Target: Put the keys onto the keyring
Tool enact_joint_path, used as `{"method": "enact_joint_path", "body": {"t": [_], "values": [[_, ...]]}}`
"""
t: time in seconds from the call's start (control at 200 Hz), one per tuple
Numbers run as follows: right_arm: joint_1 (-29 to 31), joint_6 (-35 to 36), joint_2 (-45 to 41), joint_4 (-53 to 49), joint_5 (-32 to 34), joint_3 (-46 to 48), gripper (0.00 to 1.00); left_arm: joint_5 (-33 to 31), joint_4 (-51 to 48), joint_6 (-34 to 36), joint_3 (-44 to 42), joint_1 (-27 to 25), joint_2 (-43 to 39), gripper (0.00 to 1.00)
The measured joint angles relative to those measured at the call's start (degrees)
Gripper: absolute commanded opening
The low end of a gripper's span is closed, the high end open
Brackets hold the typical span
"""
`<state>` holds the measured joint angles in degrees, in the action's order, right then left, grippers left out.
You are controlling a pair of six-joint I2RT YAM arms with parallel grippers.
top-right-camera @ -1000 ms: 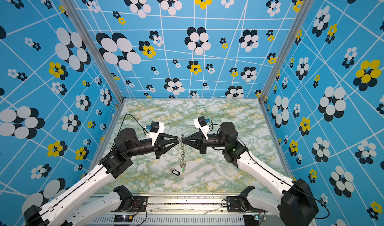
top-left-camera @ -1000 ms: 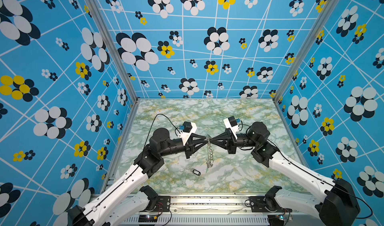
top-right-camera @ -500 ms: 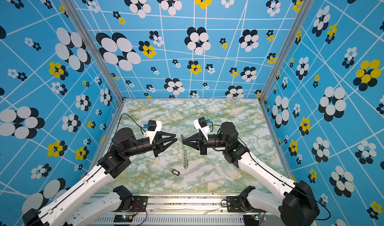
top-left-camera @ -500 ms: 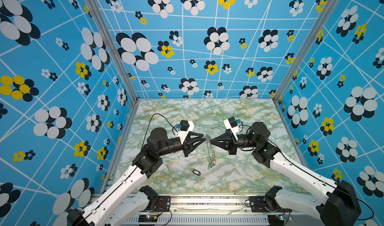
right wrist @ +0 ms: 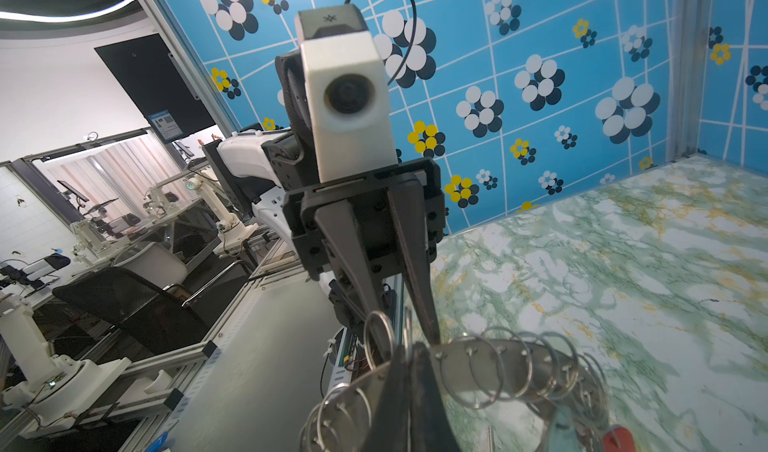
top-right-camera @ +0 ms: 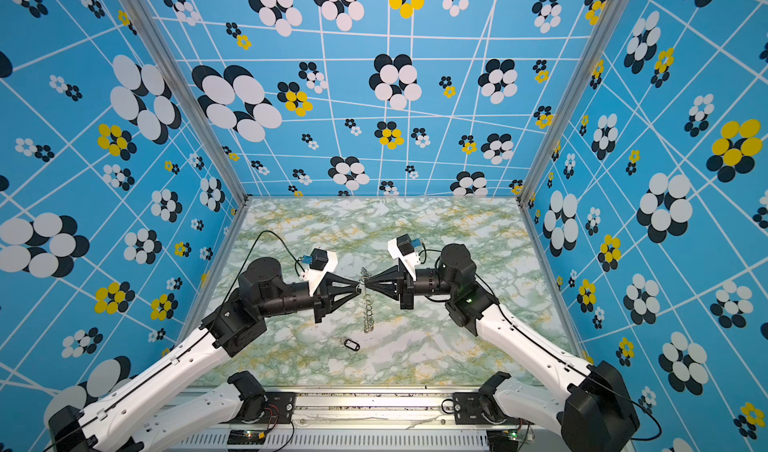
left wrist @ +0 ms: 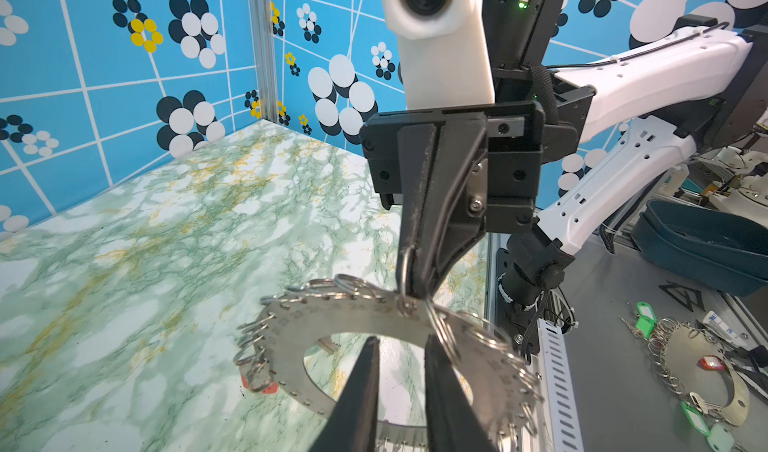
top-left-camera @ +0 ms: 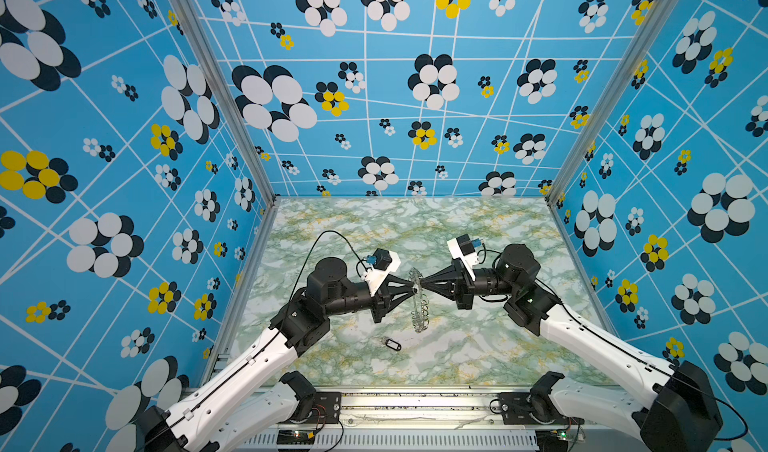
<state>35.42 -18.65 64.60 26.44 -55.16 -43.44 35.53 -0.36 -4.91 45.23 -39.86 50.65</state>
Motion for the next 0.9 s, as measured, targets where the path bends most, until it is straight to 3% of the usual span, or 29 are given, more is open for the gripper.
{"method": "enact_joint_path", "body": {"t": [0.24, 0.405, 0.58, 0.9], "values": [[-0.2, 0.3, 0.0, -0.9, 0.4, 0.0, 0.00, -0.1, -1.5, 0.7, 2.5, -3.0, -0.5, 0.21], [-0.3, 0.8, 0.0, -1.9, 0.4, 0.0, 0.00, -2.9, -2.7, 2.2, 2.6, -3.0, -1.1, 0.20], [-0.3, 0.9, -0.3, -2.1, 0.4, 0.0, 0.00, -7.6, -2.7, 3.6, 2.6, -3.0, -2.8, 0.25], [-0.3, 0.7, -0.4, -1.9, 0.3, 0.0, 0.00, -8.2, -0.7, 4.1, 2.5, -3.0, 0.2, 0.24]]}}
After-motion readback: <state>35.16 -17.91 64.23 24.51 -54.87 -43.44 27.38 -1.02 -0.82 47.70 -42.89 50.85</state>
